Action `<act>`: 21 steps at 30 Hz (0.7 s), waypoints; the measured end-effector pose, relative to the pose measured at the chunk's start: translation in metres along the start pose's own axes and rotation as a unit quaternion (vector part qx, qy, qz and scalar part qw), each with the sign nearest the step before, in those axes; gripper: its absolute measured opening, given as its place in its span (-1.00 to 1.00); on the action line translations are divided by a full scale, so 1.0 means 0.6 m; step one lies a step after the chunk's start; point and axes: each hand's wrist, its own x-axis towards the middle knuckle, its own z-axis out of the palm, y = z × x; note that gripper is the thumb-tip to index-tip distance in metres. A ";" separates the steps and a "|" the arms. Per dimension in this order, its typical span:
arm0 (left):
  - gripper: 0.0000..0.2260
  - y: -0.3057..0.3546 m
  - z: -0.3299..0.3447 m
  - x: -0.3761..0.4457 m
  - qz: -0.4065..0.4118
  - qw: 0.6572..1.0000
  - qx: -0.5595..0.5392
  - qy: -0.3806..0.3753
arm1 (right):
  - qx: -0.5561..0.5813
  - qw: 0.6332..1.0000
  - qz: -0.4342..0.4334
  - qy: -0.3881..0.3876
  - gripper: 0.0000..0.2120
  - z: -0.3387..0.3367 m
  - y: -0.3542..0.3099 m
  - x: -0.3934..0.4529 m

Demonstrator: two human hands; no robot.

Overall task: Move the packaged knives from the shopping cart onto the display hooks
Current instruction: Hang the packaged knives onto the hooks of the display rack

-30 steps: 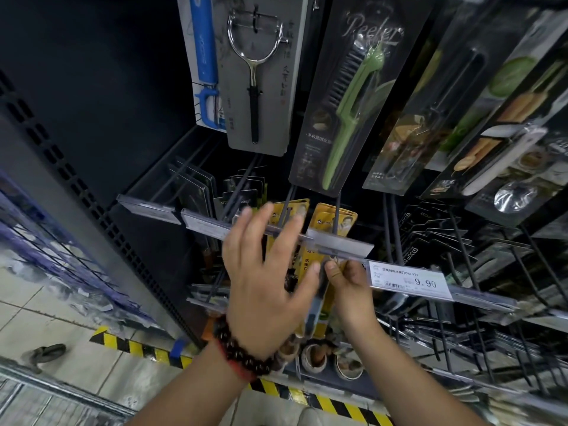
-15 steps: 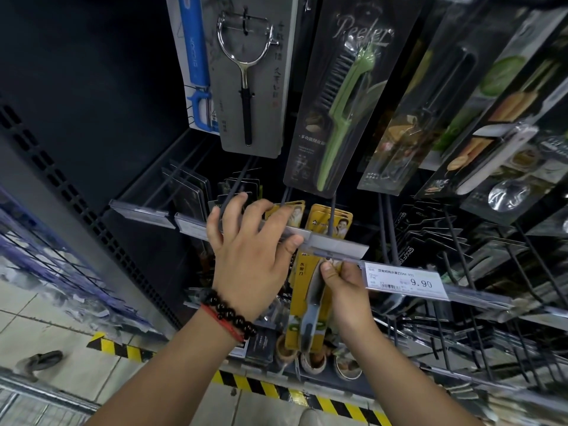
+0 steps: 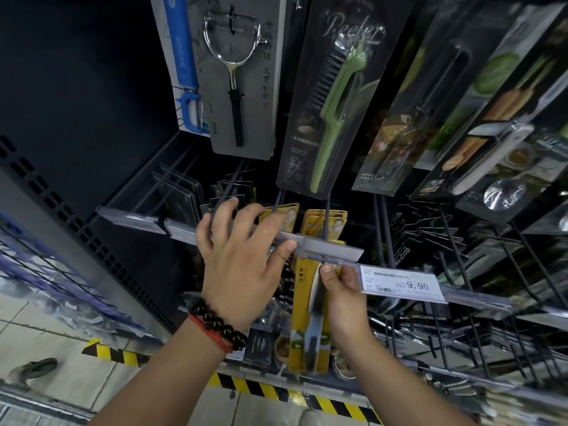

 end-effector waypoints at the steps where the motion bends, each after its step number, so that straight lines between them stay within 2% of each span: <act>1: -0.70 -0.001 0.000 0.000 0.003 1.000 -0.002 0.001 | -0.005 1.000 -0.001 0.000 -0.84 0.000 0.000 0.000; 6: -0.64 -0.005 0.001 0.001 0.030 0.999 -0.016 0.005 | -0.058 0.998 -0.012 0.004 -0.91 -0.002 0.004 0.001; 9: -0.65 -0.009 0.002 0.002 0.035 0.999 -0.014 0.006 | -0.108 0.993 -0.047 0.000 -0.96 0.000 0.011 -0.004; 11: -0.65 -0.009 0.003 0.002 0.039 0.999 -0.012 0.010 | -0.125 0.990 -0.065 -0.016 -0.89 0.005 0.015 -0.011; 13: -0.65 -0.009 0.003 0.003 0.041 0.999 -0.010 0.012 | -0.128 0.989 -0.061 -0.030 -0.80 0.010 0.014 -0.015; 16: -0.65 -0.010 0.004 0.003 0.043 0.999 -0.008 0.012 | -0.085 0.995 -0.045 -0.014 -0.93 0.011 0.007 -0.014; 18: -0.67 -0.012 0.005 0.002 0.046 0.999 -0.010 0.016 | -0.056 0.998 -0.026 0.007 -0.88 0.008 0.000 -0.013; 19: -0.67 -0.012 0.005 0.002 0.048 0.999 -0.012 0.020 | -0.045 0.999 -0.021 0.007 -0.91 0.008 0.002 -0.010; 21: -0.68 -0.012 0.006 0.004 0.052 0.998 -0.013 0.028 | -0.051 0.998 -0.016 -0.016 -0.88 0.012 0.002 -0.008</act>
